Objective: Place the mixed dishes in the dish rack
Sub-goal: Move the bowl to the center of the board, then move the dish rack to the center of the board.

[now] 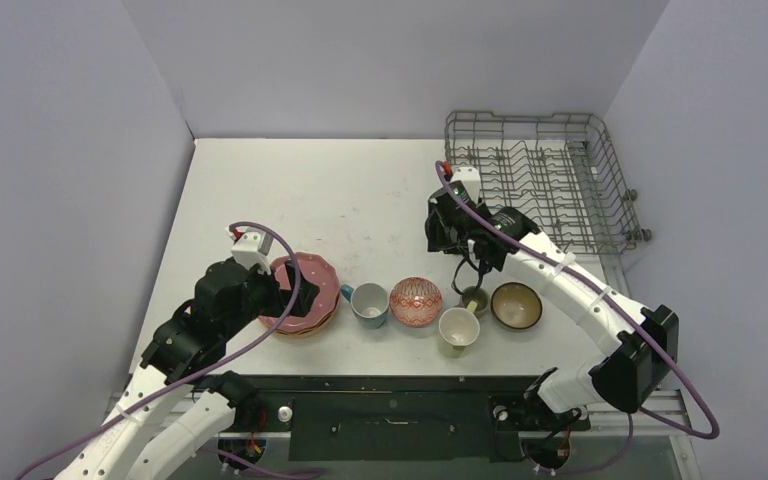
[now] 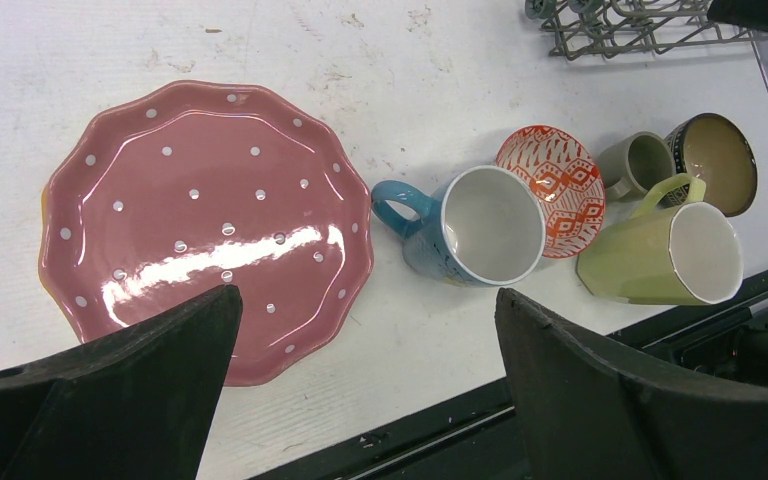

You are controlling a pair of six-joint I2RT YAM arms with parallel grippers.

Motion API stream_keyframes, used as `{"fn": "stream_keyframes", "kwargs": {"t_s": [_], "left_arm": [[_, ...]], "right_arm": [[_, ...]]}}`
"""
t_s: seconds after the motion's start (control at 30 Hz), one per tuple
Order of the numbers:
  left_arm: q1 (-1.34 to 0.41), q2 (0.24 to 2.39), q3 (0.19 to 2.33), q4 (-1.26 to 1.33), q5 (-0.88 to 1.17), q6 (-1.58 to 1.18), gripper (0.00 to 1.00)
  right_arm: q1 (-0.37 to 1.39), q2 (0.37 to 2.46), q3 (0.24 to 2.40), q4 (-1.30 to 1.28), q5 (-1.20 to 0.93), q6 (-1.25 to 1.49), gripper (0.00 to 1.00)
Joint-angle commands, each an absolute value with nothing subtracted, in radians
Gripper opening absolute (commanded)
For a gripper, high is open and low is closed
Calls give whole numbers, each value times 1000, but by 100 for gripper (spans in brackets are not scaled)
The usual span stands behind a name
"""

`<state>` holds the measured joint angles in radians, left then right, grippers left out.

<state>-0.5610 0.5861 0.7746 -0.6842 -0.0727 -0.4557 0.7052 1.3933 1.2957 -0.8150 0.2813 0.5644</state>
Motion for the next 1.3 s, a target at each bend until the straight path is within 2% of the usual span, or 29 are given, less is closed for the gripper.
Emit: {"fn": "stream_keyframes", "kwargs": {"t_s": [0.0, 0.67, 1.27], "left_arm": [[-555, 584, 776, -631, -61, -442, 96], [-552, 582, 775, -633, -57, -440, 96], [-540, 597, 776, -633, -58, -439, 96]], "right_arm": [[675, 1445, 1396, -836, 320, 535, 48], [487, 1722, 1586, -771, 265, 531, 49], [414, 1966, 1743, -766, 227, 509, 47]]}}
